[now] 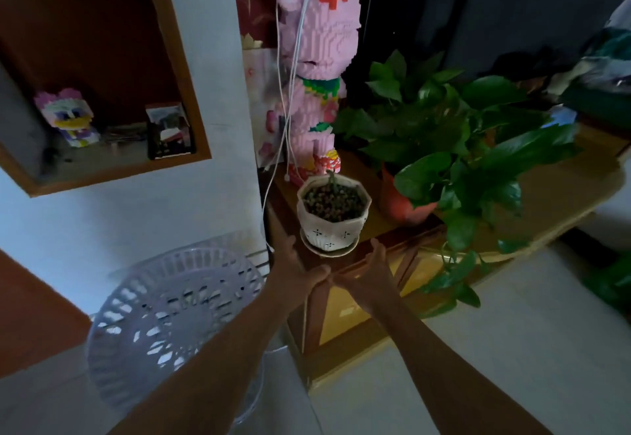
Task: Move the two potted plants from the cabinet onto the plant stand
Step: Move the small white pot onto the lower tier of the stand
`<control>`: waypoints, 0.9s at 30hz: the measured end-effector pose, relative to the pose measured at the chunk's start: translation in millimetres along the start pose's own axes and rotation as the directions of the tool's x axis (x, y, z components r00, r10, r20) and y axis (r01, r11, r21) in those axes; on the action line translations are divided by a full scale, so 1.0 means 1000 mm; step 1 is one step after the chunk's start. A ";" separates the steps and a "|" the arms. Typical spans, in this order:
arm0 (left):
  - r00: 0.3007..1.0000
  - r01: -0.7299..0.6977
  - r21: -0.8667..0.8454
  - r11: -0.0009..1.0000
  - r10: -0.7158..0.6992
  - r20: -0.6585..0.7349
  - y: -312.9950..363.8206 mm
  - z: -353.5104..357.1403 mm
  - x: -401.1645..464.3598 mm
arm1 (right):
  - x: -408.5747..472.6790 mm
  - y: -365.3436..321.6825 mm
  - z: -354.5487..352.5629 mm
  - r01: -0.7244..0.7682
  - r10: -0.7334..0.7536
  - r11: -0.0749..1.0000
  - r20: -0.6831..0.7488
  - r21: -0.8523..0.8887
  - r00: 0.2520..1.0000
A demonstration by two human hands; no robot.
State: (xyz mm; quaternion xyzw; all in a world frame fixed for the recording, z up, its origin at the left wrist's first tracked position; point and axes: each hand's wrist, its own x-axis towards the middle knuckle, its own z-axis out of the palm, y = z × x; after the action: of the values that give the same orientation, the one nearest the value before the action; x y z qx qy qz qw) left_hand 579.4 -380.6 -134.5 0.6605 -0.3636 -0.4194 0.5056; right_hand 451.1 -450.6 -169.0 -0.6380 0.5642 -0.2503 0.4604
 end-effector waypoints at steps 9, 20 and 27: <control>0.999 0.047 0.041 0.998 -0.047 0.005 -0.041 -0.004 0.096 | 0.058 0.003 0.028 0.132 -0.126 0.990 -0.133 0.040 0.983; 0.982 -0.106 -0.116 0.988 0.122 0.142 -0.046 -0.005 0.130 | 0.091 0.021 0.033 0.238 -0.220 0.953 -0.112 0.186 0.969; 0.984 -0.077 -0.112 0.991 0.094 0.150 -0.049 -0.007 0.134 | 0.099 0.029 0.028 0.265 -0.255 0.948 -0.075 0.178 0.964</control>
State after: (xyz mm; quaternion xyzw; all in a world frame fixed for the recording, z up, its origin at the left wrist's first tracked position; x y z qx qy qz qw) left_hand 639.9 -488.8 -206.6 0.5819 -0.4072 -0.4662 0.5274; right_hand 483.8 -534.5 -227.0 -0.6541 0.4609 -0.3768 0.4666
